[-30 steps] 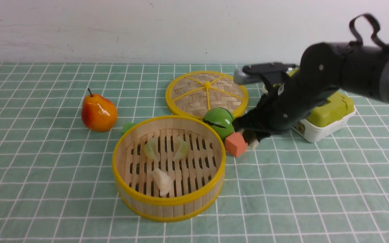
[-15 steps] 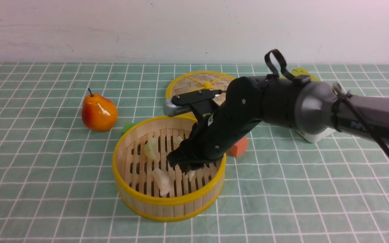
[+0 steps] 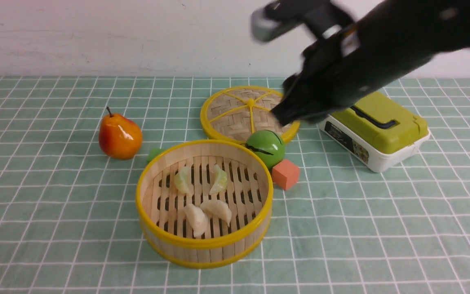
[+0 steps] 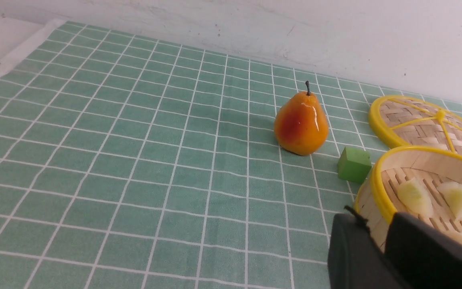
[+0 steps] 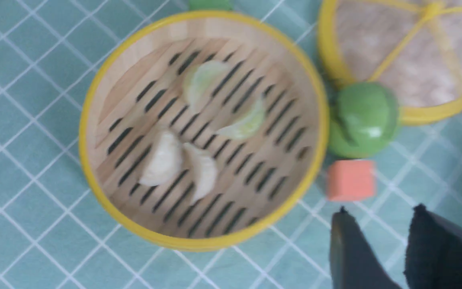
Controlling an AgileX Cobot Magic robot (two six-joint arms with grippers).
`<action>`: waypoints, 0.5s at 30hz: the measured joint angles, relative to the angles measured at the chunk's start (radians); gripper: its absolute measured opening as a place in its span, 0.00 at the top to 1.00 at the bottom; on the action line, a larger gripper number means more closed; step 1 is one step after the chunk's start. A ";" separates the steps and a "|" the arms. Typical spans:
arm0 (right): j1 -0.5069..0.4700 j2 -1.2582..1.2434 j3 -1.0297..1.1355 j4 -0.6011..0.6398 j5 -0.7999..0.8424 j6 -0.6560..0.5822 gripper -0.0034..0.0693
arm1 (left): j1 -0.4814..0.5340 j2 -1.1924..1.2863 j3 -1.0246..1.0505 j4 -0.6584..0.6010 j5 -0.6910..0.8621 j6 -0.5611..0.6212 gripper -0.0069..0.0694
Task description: Put the dumplings into the steamer on the table with the blue tablecloth.
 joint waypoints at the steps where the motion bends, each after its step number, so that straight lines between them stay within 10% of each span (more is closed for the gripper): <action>1: -0.001 -0.061 0.004 -0.030 0.014 0.017 0.83 | 0.000 0.000 0.000 0.000 0.000 0.000 0.74; 5: -0.003 -0.267 0.087 -0.079 -0.015 0.055 0.97 | 0.000 0.000 0.000 0.000 0.000 0.000 0.73; 15: -0.003 -0.660 0.745 -0.054 -0.460 0.210 0.98 | 0.000 0.000 0.001 0.000 0.000 0.000 0.72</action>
